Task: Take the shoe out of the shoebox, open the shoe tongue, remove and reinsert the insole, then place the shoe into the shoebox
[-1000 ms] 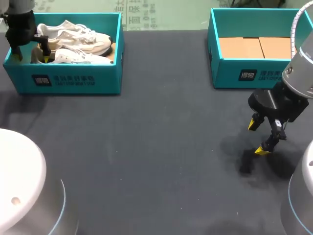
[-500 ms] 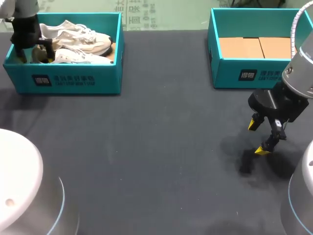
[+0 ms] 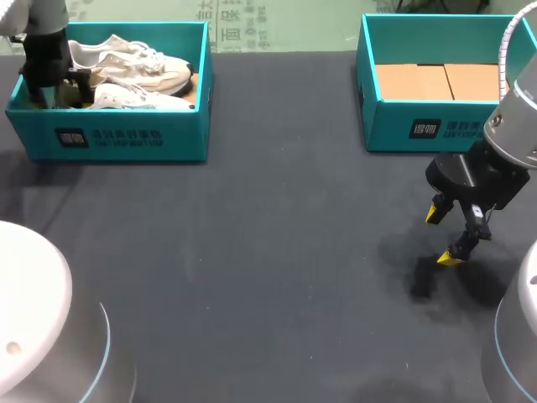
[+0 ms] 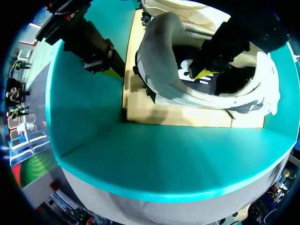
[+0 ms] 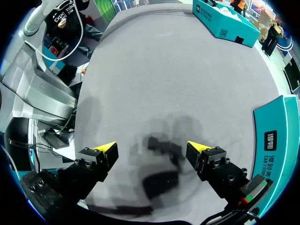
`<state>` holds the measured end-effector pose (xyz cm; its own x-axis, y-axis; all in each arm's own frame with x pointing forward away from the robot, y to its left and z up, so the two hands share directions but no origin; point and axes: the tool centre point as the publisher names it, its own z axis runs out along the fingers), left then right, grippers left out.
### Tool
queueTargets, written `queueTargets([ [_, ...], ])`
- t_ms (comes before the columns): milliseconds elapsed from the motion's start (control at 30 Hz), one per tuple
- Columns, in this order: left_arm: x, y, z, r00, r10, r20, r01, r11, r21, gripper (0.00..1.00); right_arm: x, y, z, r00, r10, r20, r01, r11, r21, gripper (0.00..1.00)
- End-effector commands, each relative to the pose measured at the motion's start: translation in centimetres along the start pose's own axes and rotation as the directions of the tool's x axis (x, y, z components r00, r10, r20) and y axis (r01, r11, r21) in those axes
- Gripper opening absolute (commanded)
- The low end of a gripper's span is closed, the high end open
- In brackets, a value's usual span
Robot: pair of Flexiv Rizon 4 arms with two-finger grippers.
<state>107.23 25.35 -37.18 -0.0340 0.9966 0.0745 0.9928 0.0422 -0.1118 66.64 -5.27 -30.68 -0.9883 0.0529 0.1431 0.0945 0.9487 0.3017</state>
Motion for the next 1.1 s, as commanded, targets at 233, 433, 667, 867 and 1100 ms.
queueTargets([
  [233,-0.29,0.11,0.52,1.000,-0.007,-0.013,0.007,1.000,0.005,0.74,0.09,-0.04,0.02,1.000,0.000,0.001,0.000,1.000,0.001,1.00],
  [433,-0.27,0.08,0.60,1.000,-0.017,-0.020,0.017,1.000,0.002,0.63,0.09,-0.04,0.02,1.000,0.000,0.001,0.000,1.000,0.001,1.00],
  [667,0.04,0.09,0.55,1.000,-0.025,-0.017,0.025,1.000,0.001,0.42,0.09,-0.04,0.02,1.000,0.000,0.001,0.000,1.000,0.001,1.00],
  [867,0.21,0.03,0.63,0.999,-0.027,-0.019,0.027,1.000,0.000,0.20,0.09,-0.04,0.02,1.000,0.000,0.001,0.000,1.000,0.001,1.00],
  [1100,0.60,-0.01,0.62,0.999,-0.016,-0.040,0.015,1.000,-0.018,0.00,0.09,-0.04,0.02,1.000,0.000,0.001,0.000,1.000,0.001,1.00],
])
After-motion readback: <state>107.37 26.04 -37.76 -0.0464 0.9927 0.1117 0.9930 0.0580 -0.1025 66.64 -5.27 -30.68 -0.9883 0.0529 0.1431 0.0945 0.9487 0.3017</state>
